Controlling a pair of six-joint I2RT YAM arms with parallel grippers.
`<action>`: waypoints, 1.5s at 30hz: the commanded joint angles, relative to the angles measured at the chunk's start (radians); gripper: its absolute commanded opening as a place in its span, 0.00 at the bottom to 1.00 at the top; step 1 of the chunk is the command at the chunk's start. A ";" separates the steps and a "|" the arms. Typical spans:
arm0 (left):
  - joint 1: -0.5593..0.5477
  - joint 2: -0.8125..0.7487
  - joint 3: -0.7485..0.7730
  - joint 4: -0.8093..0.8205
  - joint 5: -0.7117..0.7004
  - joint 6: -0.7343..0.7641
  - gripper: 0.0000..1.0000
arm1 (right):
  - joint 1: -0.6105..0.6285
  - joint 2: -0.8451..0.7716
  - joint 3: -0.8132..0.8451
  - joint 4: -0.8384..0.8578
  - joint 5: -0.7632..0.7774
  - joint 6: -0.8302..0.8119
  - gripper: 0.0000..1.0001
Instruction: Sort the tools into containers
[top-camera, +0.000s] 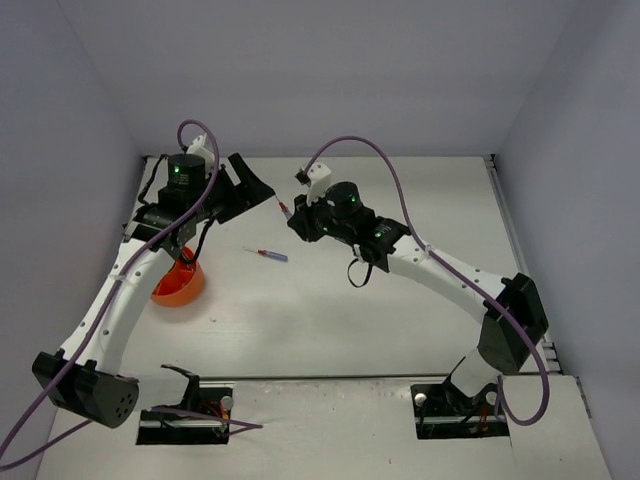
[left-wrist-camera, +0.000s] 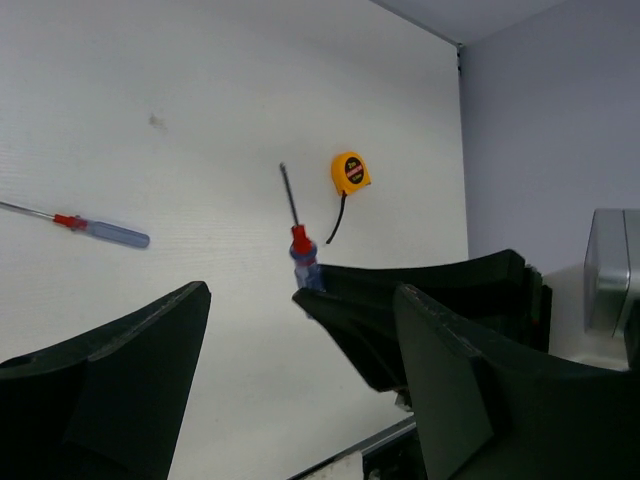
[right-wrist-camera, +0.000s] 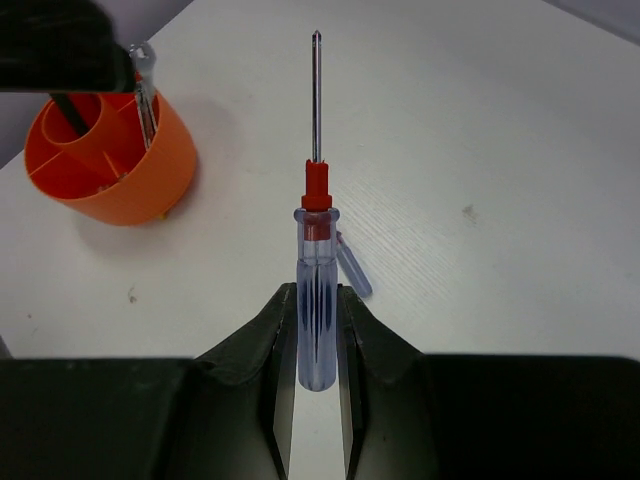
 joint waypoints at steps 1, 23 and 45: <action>-0.008 0.030 0.067 0.074 0.078 -0.049 0.71 | 0.002 -0.059 -0.016 0.131 -0.076 -0.035 0.00; -0.050 0.125 0.092 -0.019 0.134 -0.008 0.38 | 0.019 -0.124 -0.062 0.157 -0.114 -0.043 0.00; -0.062 0.115 0.123 -0.093 0.087 0.104 0.00 | 0.022 -0.138 -0.089 0.154 -0.098 -0.044 0.43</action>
